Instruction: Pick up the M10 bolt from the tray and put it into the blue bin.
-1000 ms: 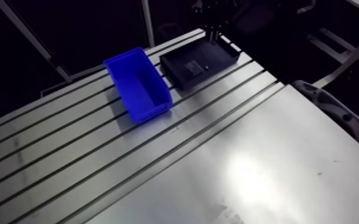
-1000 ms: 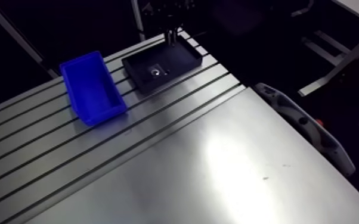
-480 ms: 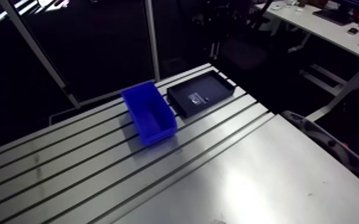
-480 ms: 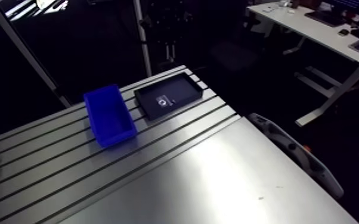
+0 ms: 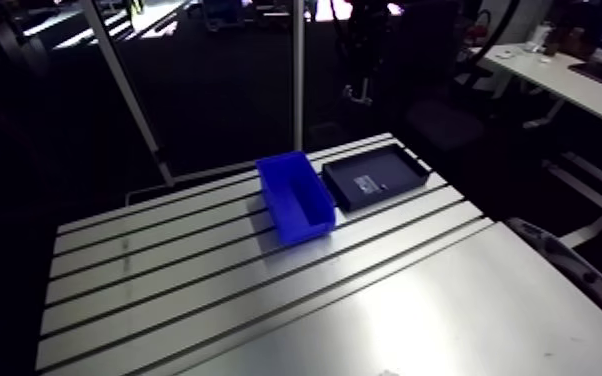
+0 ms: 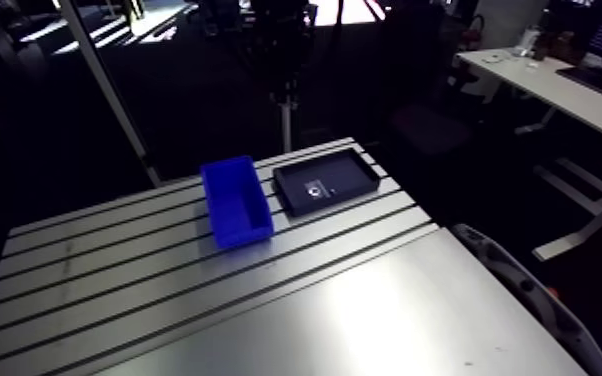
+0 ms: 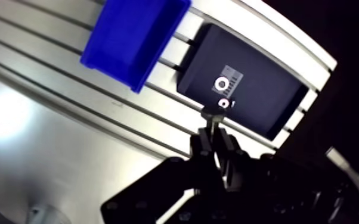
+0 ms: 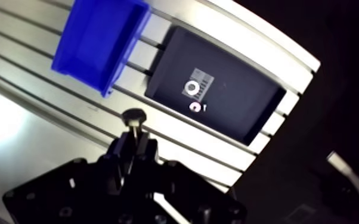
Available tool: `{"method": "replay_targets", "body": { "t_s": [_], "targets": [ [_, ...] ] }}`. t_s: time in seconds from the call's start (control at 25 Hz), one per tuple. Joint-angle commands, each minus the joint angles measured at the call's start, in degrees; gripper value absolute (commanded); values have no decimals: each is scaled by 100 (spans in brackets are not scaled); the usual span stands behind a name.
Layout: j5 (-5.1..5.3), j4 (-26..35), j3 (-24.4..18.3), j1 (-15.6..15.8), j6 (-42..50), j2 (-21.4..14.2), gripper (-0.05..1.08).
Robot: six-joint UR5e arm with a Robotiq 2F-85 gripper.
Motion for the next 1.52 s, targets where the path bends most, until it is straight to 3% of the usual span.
{"method": "replay_targets", "body": {
  "t_s": [0.04,0.12,0.28,0.52,0.68,0.8,1.12,1.52],
  "targets": [
    [-1,2,215,241,-2596,-97,107],
    [60,-33,251,250,-3089,-97,107],
    [34,-51,295,373,-3590,-97,107],
    [8,-174,400,804,-3686,-106,107],
    [-72,-851,673,971,-3669,-97,107],
    [-274,-1115,928,997,-3686,-89,107],
    [-291,-1607,1402,1111,-3669,-45,107],
    [-335,-1985,1490,1129,-3660,289,106]
  ]
}}
